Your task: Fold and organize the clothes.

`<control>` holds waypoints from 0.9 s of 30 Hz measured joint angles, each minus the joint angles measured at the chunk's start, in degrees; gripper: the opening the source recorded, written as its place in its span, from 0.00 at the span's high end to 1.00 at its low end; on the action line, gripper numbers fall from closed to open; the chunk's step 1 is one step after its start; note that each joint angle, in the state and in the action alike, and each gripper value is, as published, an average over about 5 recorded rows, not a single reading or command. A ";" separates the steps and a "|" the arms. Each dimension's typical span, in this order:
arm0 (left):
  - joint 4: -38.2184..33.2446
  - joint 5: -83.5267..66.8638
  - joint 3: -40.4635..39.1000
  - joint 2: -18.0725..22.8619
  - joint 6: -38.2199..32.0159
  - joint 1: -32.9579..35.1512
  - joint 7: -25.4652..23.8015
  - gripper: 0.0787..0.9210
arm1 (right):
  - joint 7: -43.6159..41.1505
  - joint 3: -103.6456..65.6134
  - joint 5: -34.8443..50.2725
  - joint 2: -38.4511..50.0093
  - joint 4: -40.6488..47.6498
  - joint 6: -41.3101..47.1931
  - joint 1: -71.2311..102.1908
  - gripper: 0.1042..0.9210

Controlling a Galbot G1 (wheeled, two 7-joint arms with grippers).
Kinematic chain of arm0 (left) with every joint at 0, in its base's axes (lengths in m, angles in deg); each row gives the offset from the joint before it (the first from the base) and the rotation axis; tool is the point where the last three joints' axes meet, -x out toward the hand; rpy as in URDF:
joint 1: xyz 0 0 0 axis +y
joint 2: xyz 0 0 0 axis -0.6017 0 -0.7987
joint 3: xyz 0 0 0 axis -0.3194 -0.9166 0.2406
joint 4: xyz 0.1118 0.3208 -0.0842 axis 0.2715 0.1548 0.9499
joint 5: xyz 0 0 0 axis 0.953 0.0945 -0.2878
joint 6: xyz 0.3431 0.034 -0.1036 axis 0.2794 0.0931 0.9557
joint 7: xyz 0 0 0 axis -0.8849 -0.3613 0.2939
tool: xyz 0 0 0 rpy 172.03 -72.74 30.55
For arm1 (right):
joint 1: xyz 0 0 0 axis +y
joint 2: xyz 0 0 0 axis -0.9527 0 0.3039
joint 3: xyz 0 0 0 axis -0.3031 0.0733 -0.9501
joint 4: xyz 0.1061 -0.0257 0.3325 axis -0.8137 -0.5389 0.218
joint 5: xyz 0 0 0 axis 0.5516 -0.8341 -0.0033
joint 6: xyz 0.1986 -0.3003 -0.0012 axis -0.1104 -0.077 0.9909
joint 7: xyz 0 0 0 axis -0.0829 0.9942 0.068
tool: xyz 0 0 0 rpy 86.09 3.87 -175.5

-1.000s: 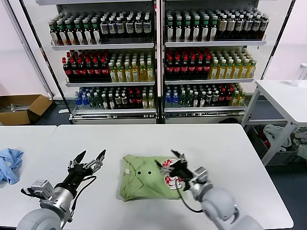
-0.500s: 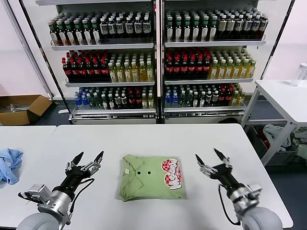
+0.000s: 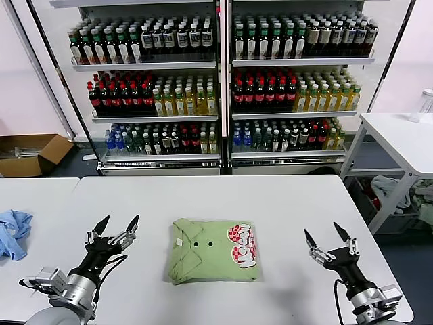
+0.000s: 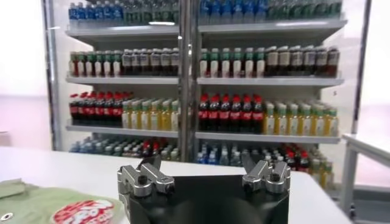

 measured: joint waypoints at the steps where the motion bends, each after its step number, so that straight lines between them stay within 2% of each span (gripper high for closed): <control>1: 0.05 0.32 0.23 0.16 -0.24 0.09 -0.22 0.12 | -0.01 -0.35 -0.18 -0.24 -0.15 -0.08 0.20 0.12; 27: 1.15 3.68 3.64 2.68 -3.66 1.99 -4.90 0.12 | -0.65 -4.91 -3.17 -2.99 -0.99 2.06 2.23 0.12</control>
